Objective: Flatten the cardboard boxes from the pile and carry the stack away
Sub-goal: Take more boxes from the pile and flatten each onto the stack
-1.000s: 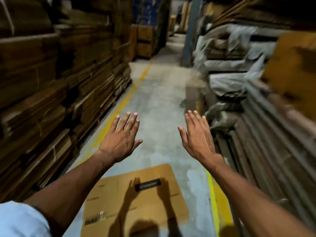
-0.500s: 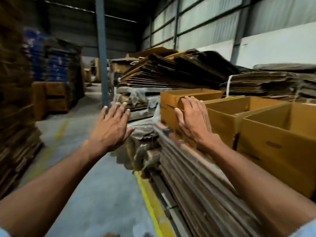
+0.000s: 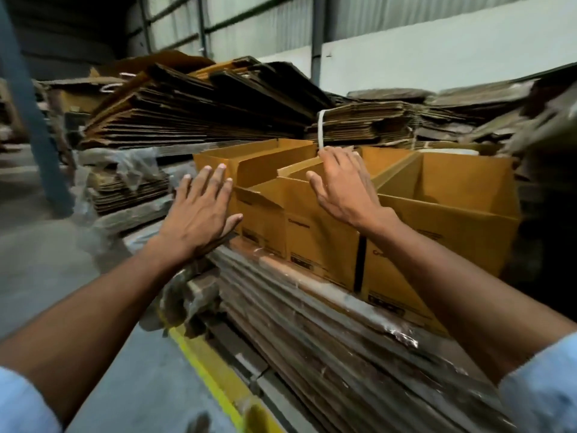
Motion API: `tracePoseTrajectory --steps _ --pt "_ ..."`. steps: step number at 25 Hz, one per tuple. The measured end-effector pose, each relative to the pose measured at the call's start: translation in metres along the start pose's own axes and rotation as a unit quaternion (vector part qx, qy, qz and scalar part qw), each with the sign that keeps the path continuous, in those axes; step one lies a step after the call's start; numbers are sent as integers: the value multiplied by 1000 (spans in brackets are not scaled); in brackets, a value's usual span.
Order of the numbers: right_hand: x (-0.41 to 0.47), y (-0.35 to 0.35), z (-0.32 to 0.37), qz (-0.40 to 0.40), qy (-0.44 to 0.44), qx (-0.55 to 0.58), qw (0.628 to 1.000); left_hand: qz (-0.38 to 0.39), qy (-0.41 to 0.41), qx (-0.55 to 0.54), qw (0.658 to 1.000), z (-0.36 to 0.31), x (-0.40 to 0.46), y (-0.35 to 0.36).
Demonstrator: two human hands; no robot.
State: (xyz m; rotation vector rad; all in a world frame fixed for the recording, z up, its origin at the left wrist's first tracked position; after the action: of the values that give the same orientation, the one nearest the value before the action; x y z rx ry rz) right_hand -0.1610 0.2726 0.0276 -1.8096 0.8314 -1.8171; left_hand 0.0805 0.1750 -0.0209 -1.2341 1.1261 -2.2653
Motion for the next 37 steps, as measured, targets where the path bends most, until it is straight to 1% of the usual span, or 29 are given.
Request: tracePoseTrajectory --steps 3,6,8,10,12,14,17,20,21,22,23,24,25,26,27,28,29,31,33,34,35,36,37 --pt "-11 -7 -32 38 63 -48 996 -20 40 -40 998 -25 34 21" --pt "-31 -24 -72 95 126 -97 983 -7 96 -85 992 -60 57 34" --pt "-48 -30 -104 155 167 -154 961 -3 124 -105 987 -80 65 43" --pt "-67 -31 -135 212 224 -199 930 1 142 -114 983 -95 69 53" --pt "-86 -34 -160 240 268 -218 907 4 160 -125 979 -108 69 65" --pt "-103 -33 -172 263 275 -232 895 12 178 -125 976 -119 66 75" --pt "-108 -38 -178 235 265 -239 904 14 180 -122 976 -126 62 81" --pt "-102 -37 -179 218 263 -248 906 14 179 -126 976 -137 65 69" --pt "-110 -20 -204 239 259 -256 900 10 178 -127 976 -142 66 61" --pt "-119 5 -251 257 220 -278 899 6 177 -131 975 -150 65 51" --pt "-124 18 -284 269 171 -319 892 1 181 -141 973 -159 64 38" --pt "-127 28 -298 266 165 -299 902 -6 190 -155 969 -170 63 24" --pt "-128 30 -287 284 155 -278 905 -16 206 -172 963 -183 61 10" --pt "-124 19 -253 271 149 -242 920 -31 229 -192 954 -197 58 -5" --pt "-112 -10 -203 236 127 -225 937 -48 252 -216 942 -211 54 -20" --pt "-102 -47 -145 183 98 -193 959 -58 270 -241 931 -225 51 -34" --pt "-96 -74 -101 161 91 -163 969 -55 276 -267 922 -235 49 -47" --pt "-109 -88 -75 159 73 -115 978 -5 257 -313 914 -249 49 -58" --pt "-120 -89 -59 190 67 -56 978 57 217 -355 908 -250 48 -52" --pt "-122 -88 -52 207 50 -33 977 76 190 -382 901 -244 46 -47" --pt "-121 -93 -48 209 34 0 977 84 169 -394 899 -236 40 -43" --pt "-120 -99 -46 212 23 39 976 79 170 -381 905 -228 33 -41" --pt "-119 -107 -51 208 17 70 976 63 190 -347 916 -220 24 -42"
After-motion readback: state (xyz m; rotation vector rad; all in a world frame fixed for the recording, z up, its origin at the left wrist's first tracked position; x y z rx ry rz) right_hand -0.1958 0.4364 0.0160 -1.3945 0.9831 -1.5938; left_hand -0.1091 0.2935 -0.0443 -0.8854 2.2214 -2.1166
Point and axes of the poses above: each hand's wrist, its own x-axis towards the middle knuckle, its own y-axis out of the palm, z = x × y, the point moved 4 cm from there along x, towards the middle knuckle, and after that the axes turned 1 degree about z, right-handed, at the moved point
